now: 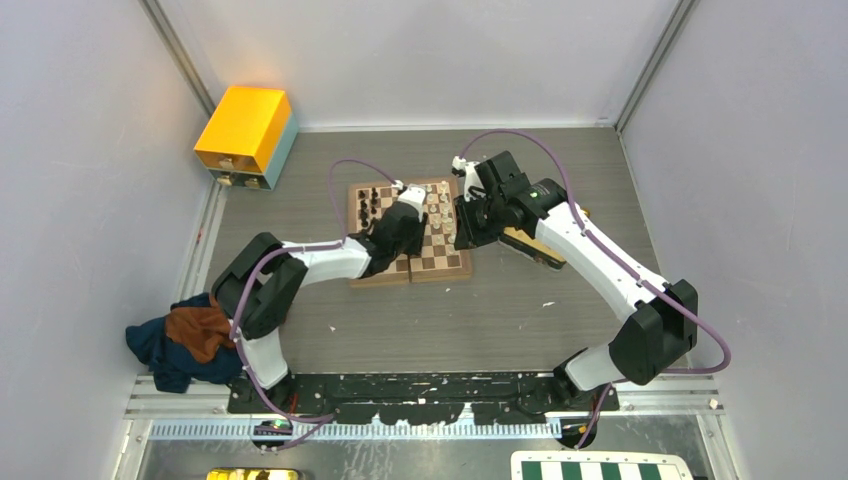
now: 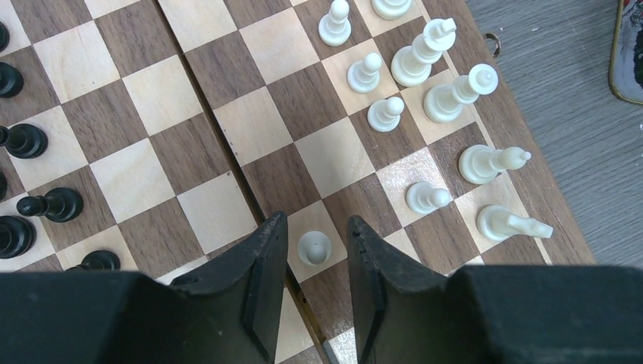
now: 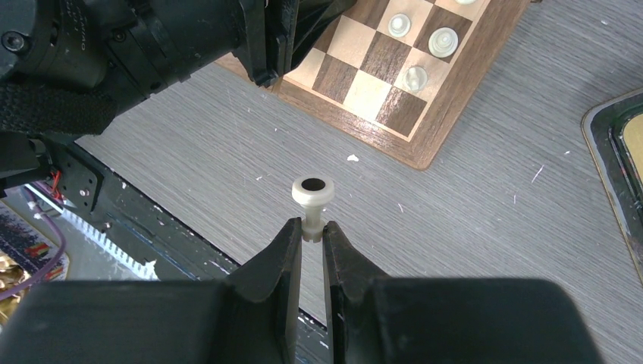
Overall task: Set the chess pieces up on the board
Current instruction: Place the chess piece on the chessboard.
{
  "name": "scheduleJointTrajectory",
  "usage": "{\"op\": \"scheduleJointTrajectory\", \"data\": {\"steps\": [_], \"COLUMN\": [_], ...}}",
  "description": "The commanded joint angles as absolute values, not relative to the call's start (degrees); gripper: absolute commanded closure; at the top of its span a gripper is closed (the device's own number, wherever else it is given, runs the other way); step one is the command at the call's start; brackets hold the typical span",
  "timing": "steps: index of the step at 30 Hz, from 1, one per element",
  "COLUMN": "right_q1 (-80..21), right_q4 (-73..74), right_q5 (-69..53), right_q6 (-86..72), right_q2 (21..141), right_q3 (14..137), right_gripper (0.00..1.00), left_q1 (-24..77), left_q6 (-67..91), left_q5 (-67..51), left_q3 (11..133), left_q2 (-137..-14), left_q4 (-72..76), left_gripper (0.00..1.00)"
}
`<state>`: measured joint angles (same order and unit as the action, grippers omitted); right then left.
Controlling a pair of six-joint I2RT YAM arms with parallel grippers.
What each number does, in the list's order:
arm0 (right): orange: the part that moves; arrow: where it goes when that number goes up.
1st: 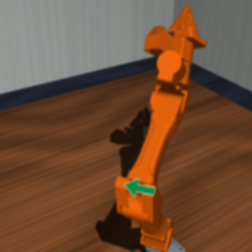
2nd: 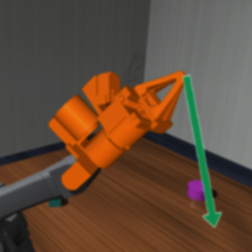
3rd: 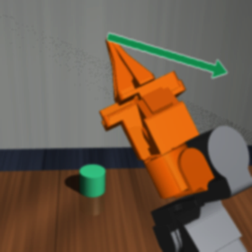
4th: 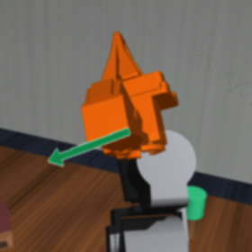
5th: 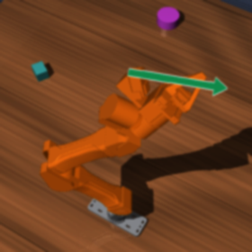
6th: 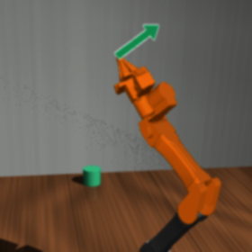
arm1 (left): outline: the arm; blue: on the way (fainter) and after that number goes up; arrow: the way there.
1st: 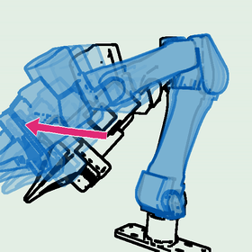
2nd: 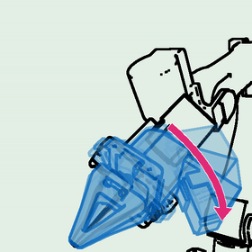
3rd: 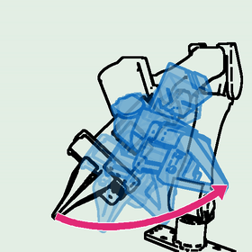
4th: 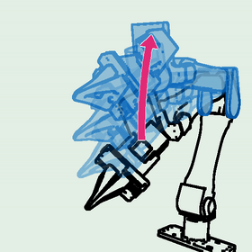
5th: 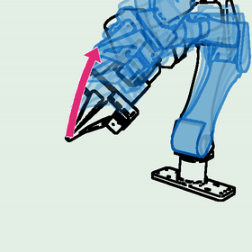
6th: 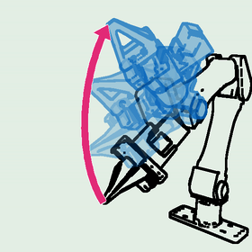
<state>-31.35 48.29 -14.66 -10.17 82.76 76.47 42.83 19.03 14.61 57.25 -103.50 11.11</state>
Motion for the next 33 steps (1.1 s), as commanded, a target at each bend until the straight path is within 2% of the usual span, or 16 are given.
{"op": "scheduleJointTrajectory", "data": {"steps": [1,9,15,27,33], "right_q1": [-31.04,-31.02,-31.05,-31.11,-31.06], "right_q4": [47.3,48.16,49.21,47.41,46.56], "right_q5": [-15.56,-15.9,-17.55,-21.32,-22.09], "right_q6": [-9.31,-8.73,-7.8,-6.88,-6.68], "right_q2": [80.64,80.77,80.46,79.54,79.45], "right_q3": [76.5,77.92,78.39,76.75,76.53], "right_gripper": [0.99,0.99,0.99,0.99,0.99], "left_q1": [43.46,43.6,43.59,43.1,42.15], "left_q6": [18.72,19.48,22.67,40.73,50.61], "left_q5": [17.22,20.02,21.02,7.73,0.4], "left_q3": [58.35,58.63,60.63,68.37,70.05], "left_q2": [-101.83,-96.69,-90.29,-84.46,-84.04], "left_q4": [14.94,12.16,4.79,-14.0,-16.66], "left_gripper": [0.64,0.63,0.63,0.63,0.63]}}
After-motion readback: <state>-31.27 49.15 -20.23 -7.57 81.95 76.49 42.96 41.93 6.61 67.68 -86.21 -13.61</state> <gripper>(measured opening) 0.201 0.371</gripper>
